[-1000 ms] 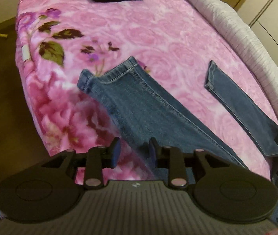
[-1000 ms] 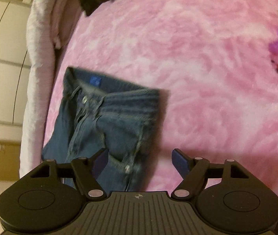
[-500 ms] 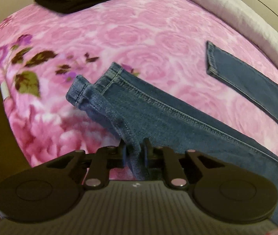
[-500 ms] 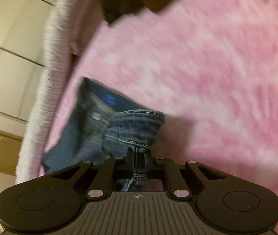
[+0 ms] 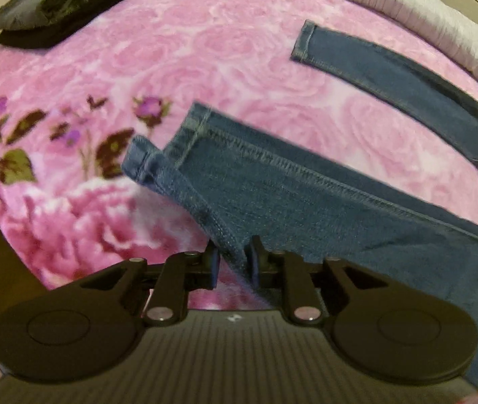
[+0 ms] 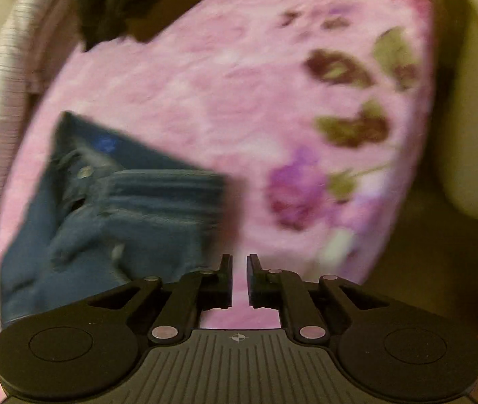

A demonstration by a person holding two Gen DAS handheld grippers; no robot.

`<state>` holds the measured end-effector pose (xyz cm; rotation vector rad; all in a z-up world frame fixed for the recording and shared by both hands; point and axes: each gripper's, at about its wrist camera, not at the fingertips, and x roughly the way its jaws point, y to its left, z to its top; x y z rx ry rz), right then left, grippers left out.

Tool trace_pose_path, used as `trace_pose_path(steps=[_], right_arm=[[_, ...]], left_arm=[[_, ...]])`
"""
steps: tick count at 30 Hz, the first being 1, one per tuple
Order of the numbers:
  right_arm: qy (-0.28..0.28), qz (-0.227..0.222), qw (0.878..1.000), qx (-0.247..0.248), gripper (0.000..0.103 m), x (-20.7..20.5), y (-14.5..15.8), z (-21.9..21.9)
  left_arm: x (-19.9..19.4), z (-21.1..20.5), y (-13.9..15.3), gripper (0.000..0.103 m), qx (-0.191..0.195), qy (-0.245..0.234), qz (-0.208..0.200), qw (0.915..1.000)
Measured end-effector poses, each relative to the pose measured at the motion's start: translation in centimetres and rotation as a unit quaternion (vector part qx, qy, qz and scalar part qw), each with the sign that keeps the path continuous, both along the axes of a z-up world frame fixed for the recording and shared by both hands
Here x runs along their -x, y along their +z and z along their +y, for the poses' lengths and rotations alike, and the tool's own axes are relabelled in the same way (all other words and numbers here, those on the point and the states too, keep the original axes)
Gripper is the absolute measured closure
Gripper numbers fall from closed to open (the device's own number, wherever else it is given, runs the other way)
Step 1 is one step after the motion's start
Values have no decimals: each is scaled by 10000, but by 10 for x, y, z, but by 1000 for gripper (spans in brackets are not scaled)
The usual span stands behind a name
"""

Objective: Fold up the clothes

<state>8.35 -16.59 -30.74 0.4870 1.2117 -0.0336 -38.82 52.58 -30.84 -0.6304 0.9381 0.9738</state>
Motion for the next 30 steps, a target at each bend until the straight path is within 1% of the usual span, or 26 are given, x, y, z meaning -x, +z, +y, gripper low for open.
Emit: trace_pose_path(steps=[2, 3, 4, 5, 6, 8, 9, 11, 13, 14, 16, 17, 19, 20, 21, 22, 23, 25, 26, 28, 30], right_arm=[[-105, -226, 9992, 316, 94, 3, 18, -2], [-107, -324, 9990, 281, 94, 5, 26, -2], [-19, -321, 9995, -13, 94, 5, 29, 2], [89, -213, 9993, -309, 93, 5, 29, 8], [214, -82, 9981, -571, 93, 5, 26, 16], [524, 251, 9935, -981, 93, 7, 11, 39], [641, 432, 9912, -1079, 93, 9, 3, 52], [693, 644, 9903, -1020, 93, 14, -7, 76], [758, 638, 9884, -1147, 93, 21, -7, 94], [805, 614, 9875, -1205, 93, 23, -5, 103], [907, 554, 9875, -1167, 93, 23, -1, 122], [910, 521, 9879, -1146, 93, 22, 0, 131], [898, 473, 9887, -1106, 92, 21, 2, 149], [842, 489, 9891, -1103, 78, 23, 2, 158], [758, 503, 9896, -1117, 63, 25, 2, 168], [672, 508, 9898, -1147, 23, 28, 1, 180], [592, 482, 9895, -1226, 5, 34, 2, 193], [583, 412, 9849, -1578, 5, 43, 3, 225], [587, 403, 9817, -1764, 5, 46, 2, 242], [572, 391, 9744, -2139, 5, 53, -1, 277], [439, 385, 9667, -2493, 5, 58, -6, 310]], left_arm=[[1, -2, 17, 85, -45, -54, -6, 10000], [2, -3, 25, 84, -67, -71, -13, 10000], [3, -4, 30, 83, -86, -60, -31, 9999], [3, -5, 34, 81, -120, -59, -16, 9999], [2, -5, 32, 78, -157, -84, 125, 9998], [-1, -1, 18, 78, -52, -125, 580, 9982], [-3, 1, 11, 78, 10, -168, 792, 9967], [-6, 3, 5, 78, 57, -435, 1021, 9938], [-1, 8, 12, 77, 94, -588, 941, 9938], [4, 13, 16, 73, 189, -569, 874, 9944], [15, 26, 22, 70, 353, -546, 816, 9945], [21, 33, 22, 69, 450, -566, 869, 9936], [35, 51, 22, 71, 559, -597, 1182, 9896], [41, 62, 25, 71, 592, -566, 1363, 9873], [48, 73, 27, 79, 626, -534, 1543, 9846], [54, 84, 32, 82, 631, -488, 1666, 9828], [53, 94, 42, 83, 558, -428, 1572, 9851], [39, 113, 61, 82, 411, -434, 1046, 9927], [23, 122, 64, 80, 415, -468, 756, 9952], [-21, 138, 61, 76, 526, -631, 124, 9965], [-68, 152, 48, 74, 714, -648, -466, 9943]])
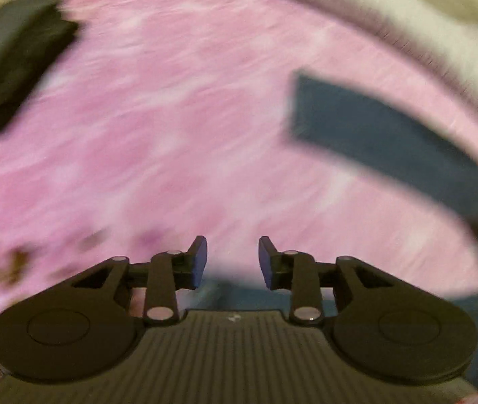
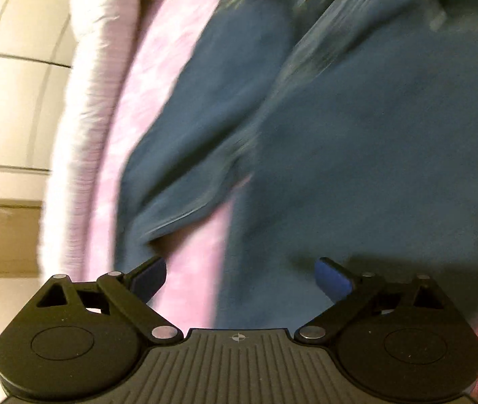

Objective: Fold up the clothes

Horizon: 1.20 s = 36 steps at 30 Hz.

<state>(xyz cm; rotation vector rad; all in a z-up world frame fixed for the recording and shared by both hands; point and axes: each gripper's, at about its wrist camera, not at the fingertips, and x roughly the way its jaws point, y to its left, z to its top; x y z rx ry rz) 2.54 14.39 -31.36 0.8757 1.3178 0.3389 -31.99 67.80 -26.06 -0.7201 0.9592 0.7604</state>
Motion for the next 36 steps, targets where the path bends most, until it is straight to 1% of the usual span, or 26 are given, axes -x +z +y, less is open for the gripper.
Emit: trace_pose_path(steps=[2, 4, 7, 9, 11, 14, 15, 16, 17, 18, 19, 20, 21, 22, 23, 24, 25, 26, 27, 29, 30, 32, 33, 35, 36], right_arm=[[-212, -32, 9996, -202, 5, 1, -4, 29], [-339, -60, 9990, -293, 6, -4, -10, 52], [-581, -93, 9972, -457, 6, -16, -23, 82], [-662, -40, 9965, -518, 6, -24, -35, 101], [-777, 89, 9952, -582, 6, -28, -49, 117], [-1011, 278, 9919, -716, 6, -34, -69, 133], [-1092, 329, 9905, -768, 8, -36, -75, 137], [-1172, 368, 9890, -828, 15, -38, -81, 141], [-1252, 407, 9873, -888, 28, -39, -87, 144], [-1329, 460, 9855, -950, 38, -41, -93, 146], [-1401, 534, 9835, -1016, 62, -42, -98, 146], [-1473, 608, 9813, -1081, 85, -43, -103, 147], [-1488, 623, 9807, -1108, 94, -45, -105, 148], [-1408, 540, 9828, -1070, 98, -46, -100, 151], [-1334, 478, 9841, -1072, 98, -47, -95, 154], [-1268, 453, 9843, -1140, 98, -45, -89, 159], [-1230, 447, 9842, -1195, 98, -43, -83, 163], [-1239, 472, 9835, -1227, 98, -40, -80, 168], [-1267, 523, 9824, -1267, 98, -36, -78, 172], [-1392, 708, 9789, -1315, 98, -28, -85, 177], [-1451, 763, 9795, -1172, 98, -27, -89, 175], [-1344, 654, 9859, -759, 97, -30, -92, 175], [-1206, 570, 9895, -562, 94, -32, -92, 177], [-896, 369, 9948, -315, 79, -40, -85, 184], [-798, 275, 9962, -233, 74, -42, -81, 185]], left_arm=[[-42, 12, -19, 74, 363, 155, -398, 9984], [-79, 22, -37, 75, 704, 319, -667, 9948], [-113, 30, -54, 75, 709, 459, -694, 9940], [-124, 38, -64, 75, 718, 570, -749, 9930], [-128, 45, -76, 75, 871, 796, -827, 9896], [-128, 61, -97, 75, 1311, 1276, -1078, 9772], [-126, 65, -104, 77, 1461, 1422, -1153, 9722], [-125, 68, -109, 78, 1547, 1525, -1200, 9687], [-124, 70, -114, 83, 1569, 1581, -1218, 9672], [-123, 72, -118, 100, 1573, 1611, -1199, 9669], [-124, 75, -119, 103, 1526, 1547, -1109, 9698], [-123, 78, -117, 103, 1453, 1413, -1140, 9726], [-122, 81, -109, 103, 1286, 1275, -1250, 9755], [-122, 86, -95, 103, 955, 1086, -1332, 9805], [-123, 92, -78, 103, 565, 851, -1416, 9846], [-124, 100, -60, 103, 194, 647, -1511, 9862], [-122, 110, -44, 103, -97, 548, -1636, 9850], [-120, 122, -31, 103, -303, 514, -1722, 9833], [-118, 134, -23, 103, -390, 528, -1729, 9827], [-114, 149, -24, 103, -132, 538, -1668, 9844], [-113, 143, -30, 103, 90, 567, -1618, 9852], [-110, 133, -42, 103, 536, 624, -1515, 9850], [-110, 126, -48, 99, 733, 643, -1476, 9842], [-110, 101, -62, 94, 977, 645, -1466, 9822], [-111, 91, -71, 88, 1069, 691, -1436, 9814]])
